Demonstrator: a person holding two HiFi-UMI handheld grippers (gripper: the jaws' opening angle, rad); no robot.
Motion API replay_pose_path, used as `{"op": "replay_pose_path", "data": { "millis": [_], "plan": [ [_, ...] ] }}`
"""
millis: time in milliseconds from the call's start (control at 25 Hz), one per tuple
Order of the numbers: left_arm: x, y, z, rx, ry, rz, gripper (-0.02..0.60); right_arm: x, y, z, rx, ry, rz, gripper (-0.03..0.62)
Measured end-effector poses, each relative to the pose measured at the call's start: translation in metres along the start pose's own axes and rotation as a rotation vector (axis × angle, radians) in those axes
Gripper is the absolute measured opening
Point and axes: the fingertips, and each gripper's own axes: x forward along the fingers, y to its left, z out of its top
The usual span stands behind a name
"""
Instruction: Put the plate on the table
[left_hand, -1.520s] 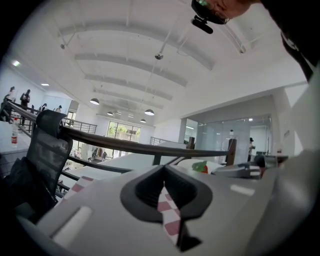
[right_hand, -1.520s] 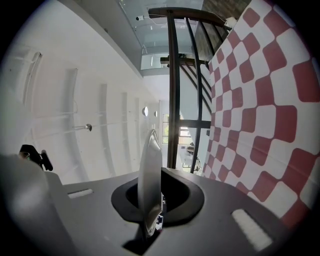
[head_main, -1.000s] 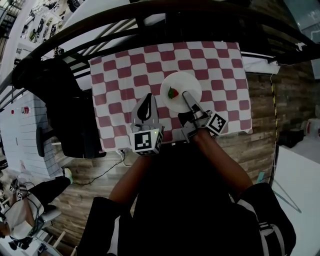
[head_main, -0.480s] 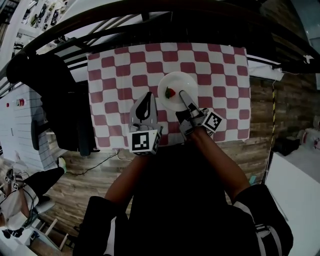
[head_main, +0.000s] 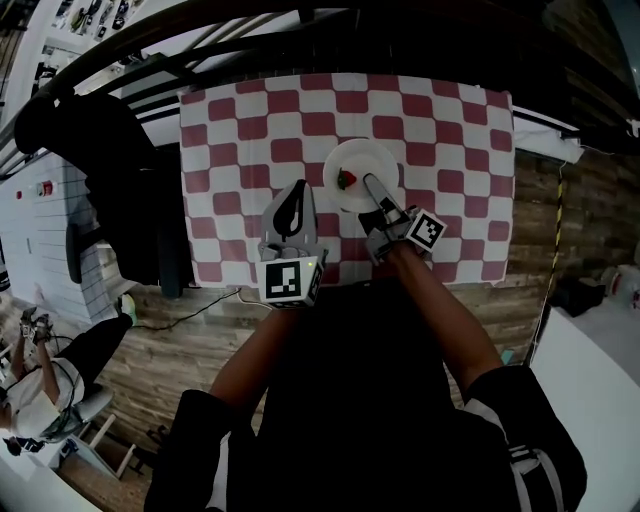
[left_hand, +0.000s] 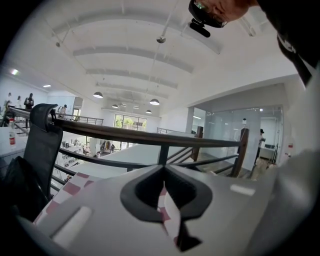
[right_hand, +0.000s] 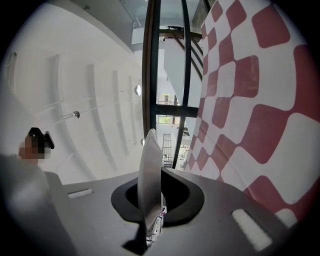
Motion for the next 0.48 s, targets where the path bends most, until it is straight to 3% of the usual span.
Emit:
{"op": "replay_pose_path", "data": {
  "millis": [480],
  "plan": [
    [-0.011, 0.004, -0.009, 0.015, 0.023, 0.03, 0.009, 0.006, -0.058, -0.024, -0.013, 0.119, -0.049, 0.006]
  ]
}}
